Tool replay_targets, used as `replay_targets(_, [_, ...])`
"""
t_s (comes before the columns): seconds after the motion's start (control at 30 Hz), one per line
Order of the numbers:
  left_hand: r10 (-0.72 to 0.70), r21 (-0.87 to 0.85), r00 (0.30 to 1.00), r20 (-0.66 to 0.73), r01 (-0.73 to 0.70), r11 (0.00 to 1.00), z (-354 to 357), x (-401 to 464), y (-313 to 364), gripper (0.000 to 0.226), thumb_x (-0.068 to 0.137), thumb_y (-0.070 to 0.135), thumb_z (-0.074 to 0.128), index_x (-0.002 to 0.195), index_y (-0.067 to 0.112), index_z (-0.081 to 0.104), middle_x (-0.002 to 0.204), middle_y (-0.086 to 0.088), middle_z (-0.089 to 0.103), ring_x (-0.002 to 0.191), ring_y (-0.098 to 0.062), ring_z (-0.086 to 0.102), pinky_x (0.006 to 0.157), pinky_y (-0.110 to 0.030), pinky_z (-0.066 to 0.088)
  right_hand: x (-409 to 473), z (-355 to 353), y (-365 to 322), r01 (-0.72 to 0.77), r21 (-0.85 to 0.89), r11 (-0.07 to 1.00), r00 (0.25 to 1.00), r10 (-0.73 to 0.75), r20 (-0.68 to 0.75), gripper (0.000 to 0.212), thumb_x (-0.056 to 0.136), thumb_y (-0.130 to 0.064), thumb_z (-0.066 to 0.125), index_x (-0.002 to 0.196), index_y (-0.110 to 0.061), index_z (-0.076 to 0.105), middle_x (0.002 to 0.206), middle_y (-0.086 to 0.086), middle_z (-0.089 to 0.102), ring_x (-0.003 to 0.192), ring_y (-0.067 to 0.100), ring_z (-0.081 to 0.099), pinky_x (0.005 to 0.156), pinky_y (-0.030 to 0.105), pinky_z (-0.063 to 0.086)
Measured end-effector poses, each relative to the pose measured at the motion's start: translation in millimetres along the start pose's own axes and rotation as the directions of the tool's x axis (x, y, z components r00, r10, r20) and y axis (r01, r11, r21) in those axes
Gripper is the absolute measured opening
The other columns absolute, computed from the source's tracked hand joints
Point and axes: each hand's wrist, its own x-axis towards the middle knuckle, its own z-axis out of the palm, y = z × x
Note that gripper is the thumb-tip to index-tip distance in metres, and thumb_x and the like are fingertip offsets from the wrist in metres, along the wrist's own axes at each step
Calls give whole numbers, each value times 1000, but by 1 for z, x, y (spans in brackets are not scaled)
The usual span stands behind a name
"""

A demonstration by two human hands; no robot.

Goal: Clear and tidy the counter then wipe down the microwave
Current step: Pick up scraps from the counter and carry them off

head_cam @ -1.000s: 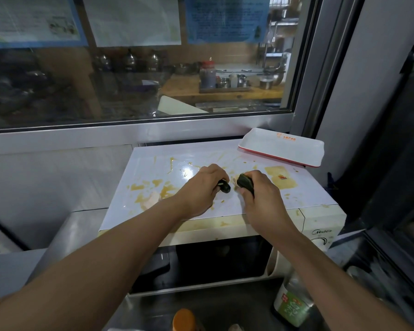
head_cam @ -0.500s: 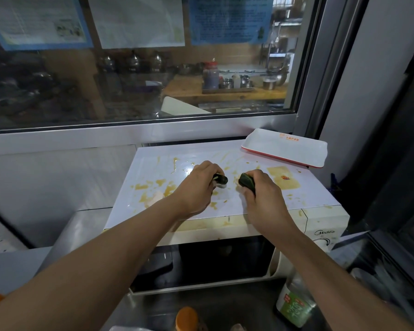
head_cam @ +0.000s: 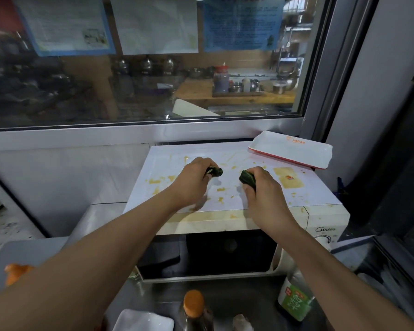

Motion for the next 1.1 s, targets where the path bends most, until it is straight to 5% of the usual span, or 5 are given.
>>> replay_targets(0.33, [-24,-3,999,-31,24,1000,-23,-46,19,25,97,6,41,117,9,55,116,-7,54,90,-16,47,72,-17,31,-26,-11,-21,53,-9,999,999,-53,-6,19,96,-11,45,114,-8,48,111,7,51,93,19,45,77,32,38])
replay_targets(0.6, [-4,-48,1000,25,5,999,-32,-86,31,25,97,9,41,118,12,55,116,-8,54,102,-24,53,82,-27,38,-68,-29,-41,32,-65,997,998,-36,-54,20,95,-11,48,115,-8,48,113,8,53,95,22,48,80,35,41])
replay_targets(1.1, [342,-177,915,212,-309,935,-53,-211,49,25,98,9,43,120,10,52,116,-12,53,104,-28,51,84,-33,41,-243,-26,-108,-208,-212,955,947,142,-289,18,91,-7,53,109,-6,51,112,15,54,98,30,54,75,31,39])
